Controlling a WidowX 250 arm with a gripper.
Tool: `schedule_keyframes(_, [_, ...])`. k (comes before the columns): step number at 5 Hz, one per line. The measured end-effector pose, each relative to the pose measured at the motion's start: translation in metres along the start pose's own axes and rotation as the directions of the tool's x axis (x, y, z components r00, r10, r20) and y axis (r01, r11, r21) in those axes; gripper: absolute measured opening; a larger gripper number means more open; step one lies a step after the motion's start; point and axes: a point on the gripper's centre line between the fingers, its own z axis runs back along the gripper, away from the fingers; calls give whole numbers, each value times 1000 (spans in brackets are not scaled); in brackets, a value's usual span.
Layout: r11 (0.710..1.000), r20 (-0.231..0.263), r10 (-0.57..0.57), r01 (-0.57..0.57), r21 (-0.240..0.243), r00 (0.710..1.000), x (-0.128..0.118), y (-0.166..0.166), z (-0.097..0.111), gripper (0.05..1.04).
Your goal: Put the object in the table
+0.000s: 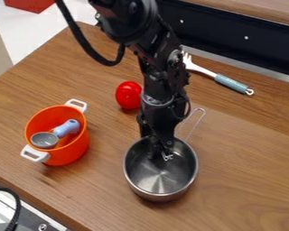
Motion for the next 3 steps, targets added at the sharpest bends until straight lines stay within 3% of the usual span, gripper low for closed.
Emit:
schedule_keyframes(1, [1000,-19,2,-2,-20,1000,-1,-2,1,183])
schedule_keyframes(2, [1000,-22,24,-24,-20,999,0,-5,2,80])
schedule_keyframes(3, [996,-33,70,-71,-50,997,5,-6,7,72])
